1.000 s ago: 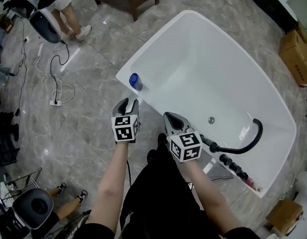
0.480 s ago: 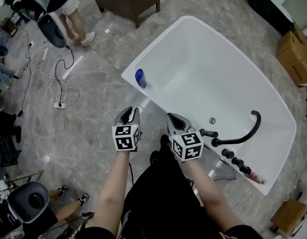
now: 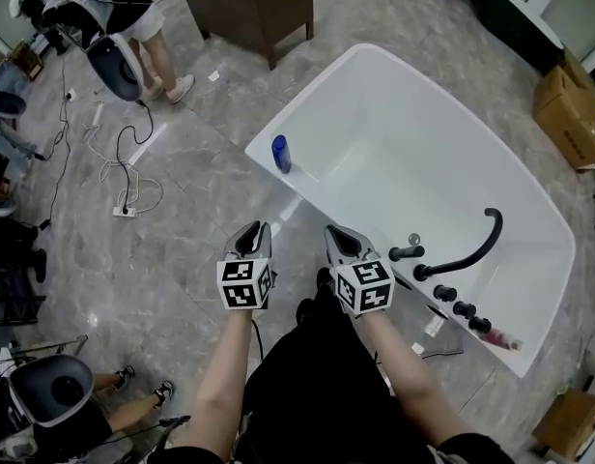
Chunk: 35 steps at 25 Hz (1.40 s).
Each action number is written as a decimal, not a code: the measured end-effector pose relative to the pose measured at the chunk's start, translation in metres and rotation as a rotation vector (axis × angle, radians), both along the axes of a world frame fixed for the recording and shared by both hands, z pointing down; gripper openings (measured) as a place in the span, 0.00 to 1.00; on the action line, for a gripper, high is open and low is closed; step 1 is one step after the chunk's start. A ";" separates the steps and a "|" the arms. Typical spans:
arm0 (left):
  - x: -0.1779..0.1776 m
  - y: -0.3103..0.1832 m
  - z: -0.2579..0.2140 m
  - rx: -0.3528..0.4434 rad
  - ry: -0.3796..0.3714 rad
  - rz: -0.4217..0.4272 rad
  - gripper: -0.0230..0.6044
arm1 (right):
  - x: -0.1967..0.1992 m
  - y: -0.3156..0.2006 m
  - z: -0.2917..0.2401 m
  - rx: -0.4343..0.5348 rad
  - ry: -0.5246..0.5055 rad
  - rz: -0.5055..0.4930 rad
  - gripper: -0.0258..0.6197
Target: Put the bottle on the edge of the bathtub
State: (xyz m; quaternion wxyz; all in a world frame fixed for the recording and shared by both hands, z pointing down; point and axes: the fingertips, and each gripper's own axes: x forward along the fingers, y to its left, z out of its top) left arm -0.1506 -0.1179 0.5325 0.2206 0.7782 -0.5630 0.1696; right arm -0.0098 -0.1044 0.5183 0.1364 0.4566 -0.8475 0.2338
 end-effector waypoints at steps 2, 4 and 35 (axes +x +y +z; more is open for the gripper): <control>0.000 0.008 -0.003 0.007 0.002 0.007 0.13 | 0.000 0.005 -0.001 0.005 0.003 -0.001 0.04; -0.001 0.015 -0.006 0.013 0.001 0.014 0.12 | -0.001 0.010 -0.002 0.008 0.007 0.000 0.04; -0.003 0.059 -0.039 0.066 0.010 0.042 0.05 | 0.004 0.049 -0.020 0.040 -0.003 0.035 0.04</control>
